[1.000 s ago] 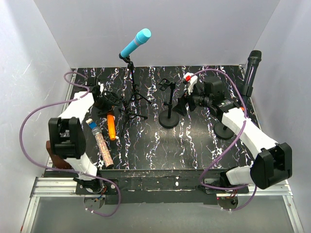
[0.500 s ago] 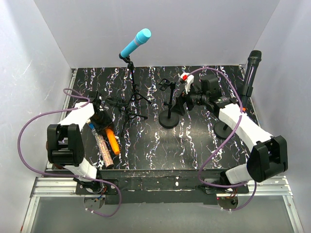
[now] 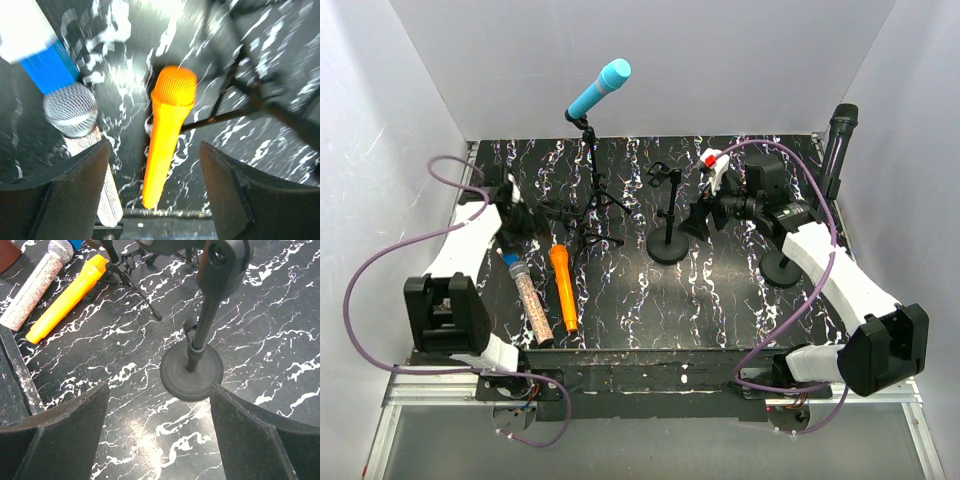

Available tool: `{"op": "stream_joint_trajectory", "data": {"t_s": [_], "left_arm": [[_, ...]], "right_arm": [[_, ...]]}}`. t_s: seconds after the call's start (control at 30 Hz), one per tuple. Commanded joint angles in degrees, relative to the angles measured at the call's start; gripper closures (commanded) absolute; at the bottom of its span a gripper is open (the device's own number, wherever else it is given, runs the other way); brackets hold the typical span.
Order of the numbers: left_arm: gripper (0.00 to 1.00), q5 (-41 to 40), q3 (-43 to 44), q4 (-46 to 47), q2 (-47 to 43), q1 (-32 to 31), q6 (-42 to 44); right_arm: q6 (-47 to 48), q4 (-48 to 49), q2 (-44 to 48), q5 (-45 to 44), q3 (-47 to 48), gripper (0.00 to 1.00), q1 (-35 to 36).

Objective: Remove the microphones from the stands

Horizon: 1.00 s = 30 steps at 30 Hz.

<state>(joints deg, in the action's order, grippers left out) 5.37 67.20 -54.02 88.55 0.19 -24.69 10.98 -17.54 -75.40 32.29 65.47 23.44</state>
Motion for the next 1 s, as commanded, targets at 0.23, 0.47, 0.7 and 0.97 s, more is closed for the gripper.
{"op": "stream_joint_trajectory", "data": {"t_s": [0.23, 0.47, 0.7, 0.97], "left_arm": [[0.28, -8.4, 26.2, 5.3, -8.8, 4.7, 17.0], [0.26, 44.8, 28.0, 19.8, -14.4, 4.6, 33.8], [0.26, 51.3, 36.1, 7.3, -6.6, -13.5, 46.3], [0.28, 39.3, 35.0, 2.4, -2.9, -26.1, 59.3]], "right_arm": [[1.1, -5.7, -1.0, -2.2, 8.9, 0.12, -1.1], [1.1, -1.0, -3.6, -0.4, 10.8, 0.13, -1.1], [0.0, 2.8, -8.0, 0.8, 11.3, 0.13, -1.0], [0.3, 7.5, -12.7, 1.2, 12.4, 0.19, -1.0]]}}
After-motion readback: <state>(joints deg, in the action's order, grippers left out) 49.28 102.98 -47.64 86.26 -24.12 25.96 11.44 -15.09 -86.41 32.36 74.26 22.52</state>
